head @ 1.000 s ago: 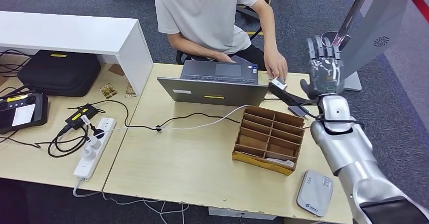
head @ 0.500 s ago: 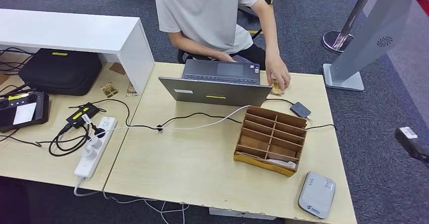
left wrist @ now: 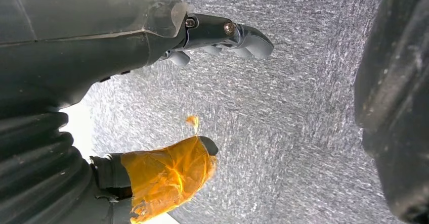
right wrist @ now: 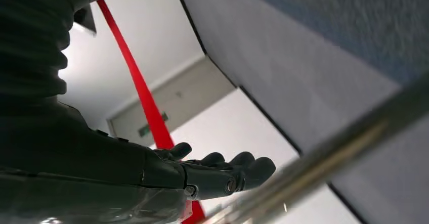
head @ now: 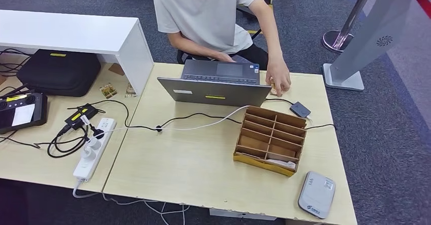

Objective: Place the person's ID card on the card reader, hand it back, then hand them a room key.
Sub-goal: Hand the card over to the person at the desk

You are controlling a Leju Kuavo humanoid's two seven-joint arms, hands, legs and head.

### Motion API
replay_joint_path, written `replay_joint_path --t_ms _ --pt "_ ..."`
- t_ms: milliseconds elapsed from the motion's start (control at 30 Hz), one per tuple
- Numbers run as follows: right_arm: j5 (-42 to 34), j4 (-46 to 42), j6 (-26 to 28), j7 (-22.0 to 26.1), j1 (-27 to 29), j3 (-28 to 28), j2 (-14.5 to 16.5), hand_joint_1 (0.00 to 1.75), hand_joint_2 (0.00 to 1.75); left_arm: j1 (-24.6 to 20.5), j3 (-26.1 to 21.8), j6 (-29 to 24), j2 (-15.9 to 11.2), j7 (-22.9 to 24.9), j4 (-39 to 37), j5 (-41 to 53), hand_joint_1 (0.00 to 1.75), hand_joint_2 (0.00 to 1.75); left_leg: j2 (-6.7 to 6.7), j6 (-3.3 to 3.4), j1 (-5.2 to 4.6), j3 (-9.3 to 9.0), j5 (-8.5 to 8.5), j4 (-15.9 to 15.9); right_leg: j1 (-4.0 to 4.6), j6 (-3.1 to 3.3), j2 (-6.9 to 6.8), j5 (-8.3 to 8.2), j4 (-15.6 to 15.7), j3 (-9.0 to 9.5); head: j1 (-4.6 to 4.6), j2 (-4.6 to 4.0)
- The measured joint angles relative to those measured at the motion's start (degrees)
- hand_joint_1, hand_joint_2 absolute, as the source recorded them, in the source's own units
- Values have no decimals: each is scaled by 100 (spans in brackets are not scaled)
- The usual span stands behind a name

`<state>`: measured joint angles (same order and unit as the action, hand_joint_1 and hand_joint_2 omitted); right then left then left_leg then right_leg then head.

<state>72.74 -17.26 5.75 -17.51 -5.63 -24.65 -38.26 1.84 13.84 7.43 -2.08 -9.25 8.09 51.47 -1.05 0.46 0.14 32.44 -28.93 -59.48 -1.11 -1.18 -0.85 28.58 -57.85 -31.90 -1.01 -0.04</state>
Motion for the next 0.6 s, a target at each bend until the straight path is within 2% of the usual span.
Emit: replay_joint_path --t_ms 100,300,367,433,567,600 --pt "-122 210 -670 93 247 -312 162 0 175 -20 -5 53 -39 -2 1 69 0 175 24 3 3 -15 -3 3 4 2 20 1 1 4 2 0" --pt "-539 532 -2420 272 559 -888 664 0 175 -54 18 181 -146 -98 4 244 0 175 40 2 3 -24 -4 9 4 4 38 1 -3 6 1 0" --pt "-663 577 -2677 281 609 -1063 834 0 175 -41 51 190 -191 -121 4 306 0 175 48 -2 7 -29 -6 10 8 5 49 1 -4 6 3 0" --pt "-773 594 -2657 273 627 -1220 1032 0 175 -4 82 145 -224 -122 4 340 0 175 55 -5 9 -33 -7 10 11 5 56 1 -4 6 3 0" --pt "-1014 614 -2284 252 594 -1529 1570 0 175 64 108 33 -256 -121 4 326 0 0 57 -11 13 -36 -4 11 15 8 56 2 -7 8 1 0" --pt "-1070 618 -2196 249 577 -1602 1723 0 175 75 115 -2 -258 -119 4 327 0 0 57 -13 15 -36 -3 11 16 9 56 2 -8 9 2 0"
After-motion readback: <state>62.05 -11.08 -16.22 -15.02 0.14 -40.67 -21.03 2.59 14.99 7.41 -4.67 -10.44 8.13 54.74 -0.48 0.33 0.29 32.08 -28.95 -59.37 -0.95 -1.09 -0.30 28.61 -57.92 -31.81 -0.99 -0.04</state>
